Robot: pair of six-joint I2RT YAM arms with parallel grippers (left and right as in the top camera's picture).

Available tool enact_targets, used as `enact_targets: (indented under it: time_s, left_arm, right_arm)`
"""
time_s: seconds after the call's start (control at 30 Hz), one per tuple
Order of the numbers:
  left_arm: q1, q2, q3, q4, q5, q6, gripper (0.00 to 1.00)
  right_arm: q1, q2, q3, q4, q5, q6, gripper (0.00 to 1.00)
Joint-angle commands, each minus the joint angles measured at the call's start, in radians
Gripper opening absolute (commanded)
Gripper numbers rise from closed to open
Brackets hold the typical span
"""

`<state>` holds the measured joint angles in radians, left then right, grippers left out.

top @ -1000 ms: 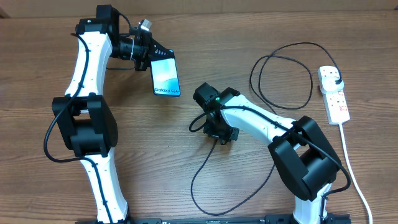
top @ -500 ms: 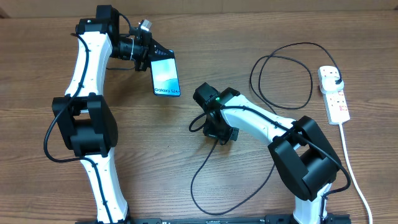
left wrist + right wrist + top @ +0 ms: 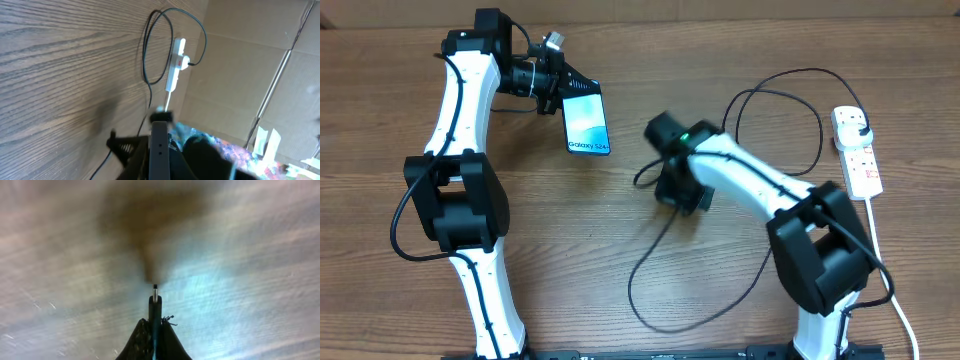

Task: Plug charger to phone and switch on socket
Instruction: 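Lift the connector with the right gripper toward the phone's bottom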

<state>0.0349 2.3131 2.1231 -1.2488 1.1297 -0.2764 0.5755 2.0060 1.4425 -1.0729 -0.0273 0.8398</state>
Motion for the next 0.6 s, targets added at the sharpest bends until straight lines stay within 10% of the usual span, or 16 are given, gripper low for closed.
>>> enact_targets:
  time_s: [0.0,0.57]
  left_arm:
    - [0.006,0.001,0.022,0.004,0.074,0.014,0.04]
    - [-0.017,0.001,0.022,0.291,0.185,-0.254,0.05]
  right_arm:
    - [-0.091,-0.055,0.05,0.039,-0.167,-0.104,0.04]
    - [-0.272,-0.116,0.052,0.412,-1.056,-0.457,0.04]
